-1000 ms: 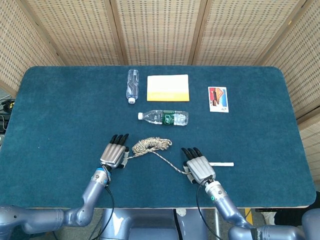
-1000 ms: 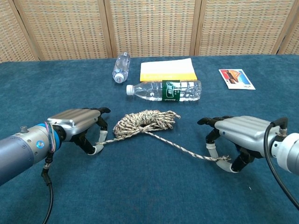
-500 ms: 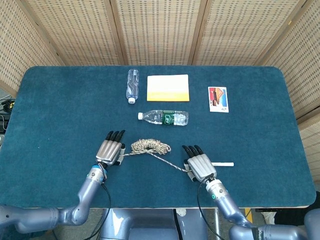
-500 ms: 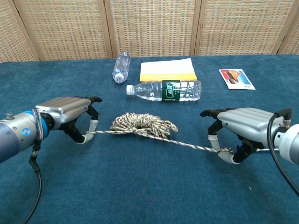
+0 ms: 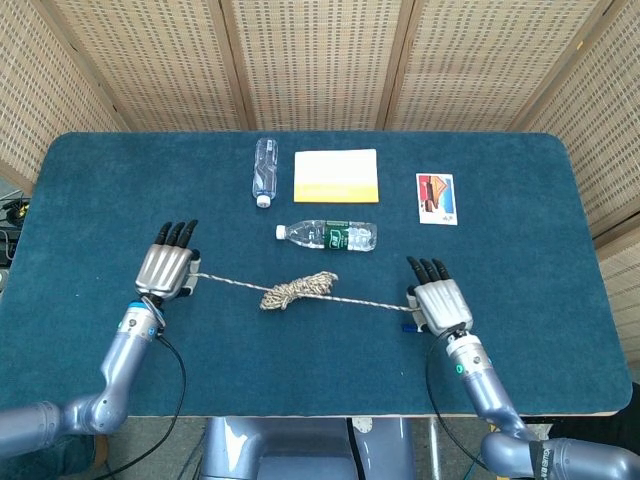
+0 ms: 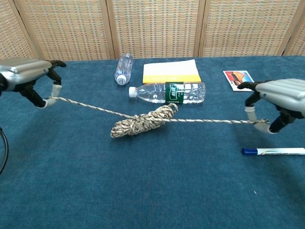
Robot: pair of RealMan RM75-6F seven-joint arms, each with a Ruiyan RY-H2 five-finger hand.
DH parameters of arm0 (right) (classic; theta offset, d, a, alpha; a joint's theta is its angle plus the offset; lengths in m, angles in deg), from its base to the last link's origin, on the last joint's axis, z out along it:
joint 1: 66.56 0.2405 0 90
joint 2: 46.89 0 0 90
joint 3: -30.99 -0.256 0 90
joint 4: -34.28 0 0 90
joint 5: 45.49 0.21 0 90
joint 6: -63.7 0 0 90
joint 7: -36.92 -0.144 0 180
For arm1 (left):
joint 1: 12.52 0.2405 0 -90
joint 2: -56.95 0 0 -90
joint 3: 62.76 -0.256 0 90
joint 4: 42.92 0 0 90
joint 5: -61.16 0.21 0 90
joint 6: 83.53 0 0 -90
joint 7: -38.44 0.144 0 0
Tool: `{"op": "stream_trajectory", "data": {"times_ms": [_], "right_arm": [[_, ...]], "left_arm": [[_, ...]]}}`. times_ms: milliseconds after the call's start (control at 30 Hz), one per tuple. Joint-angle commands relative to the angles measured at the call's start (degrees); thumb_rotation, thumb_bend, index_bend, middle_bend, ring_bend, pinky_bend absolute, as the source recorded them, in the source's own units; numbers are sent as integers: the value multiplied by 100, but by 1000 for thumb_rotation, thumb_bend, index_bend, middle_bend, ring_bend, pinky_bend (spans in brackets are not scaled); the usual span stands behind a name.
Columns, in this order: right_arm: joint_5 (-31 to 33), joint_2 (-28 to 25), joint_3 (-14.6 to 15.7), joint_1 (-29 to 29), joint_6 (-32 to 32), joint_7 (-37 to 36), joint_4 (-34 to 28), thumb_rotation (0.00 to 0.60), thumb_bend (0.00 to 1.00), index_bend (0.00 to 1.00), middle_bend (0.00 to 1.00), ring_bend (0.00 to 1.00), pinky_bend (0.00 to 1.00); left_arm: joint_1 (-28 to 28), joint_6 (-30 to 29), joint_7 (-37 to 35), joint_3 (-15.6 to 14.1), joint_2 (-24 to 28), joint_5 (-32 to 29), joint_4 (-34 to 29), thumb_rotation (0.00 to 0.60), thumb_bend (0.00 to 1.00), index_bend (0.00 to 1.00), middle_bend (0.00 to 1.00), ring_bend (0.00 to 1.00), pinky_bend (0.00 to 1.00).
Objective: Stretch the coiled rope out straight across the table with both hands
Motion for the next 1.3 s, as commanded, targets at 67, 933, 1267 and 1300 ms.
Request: {"op": "stream_trajectory", "data": {"times_ms": [67,933,1267,1300], "right_arm": [[82,-162,25,-89,-4,-65,161,600,425,621,0,0,0],[-401,-600,64,-429,-144,-835,94,600,4,21,0,0,0],[-2000,-1221,277,-992,-1342,-1659,-229,600,0,0,0,0,0],[-2102,-1248,297,-1046,-1449,-1706,-231,600,0,0,0,0,0]], "left_arm": [[136,107,-299,-72,243,41,216,600,528,786,0,0,0],[504,214,-1485,-109,719,486,202,600,32,0,0,0,0],[1591,-1376,-2407,-321,1429,1616,-434,600,0,0,0,0,0],[1693,-1524,-2448,-351,1451,1674,-483,600,0,0,0,0,0]]}}
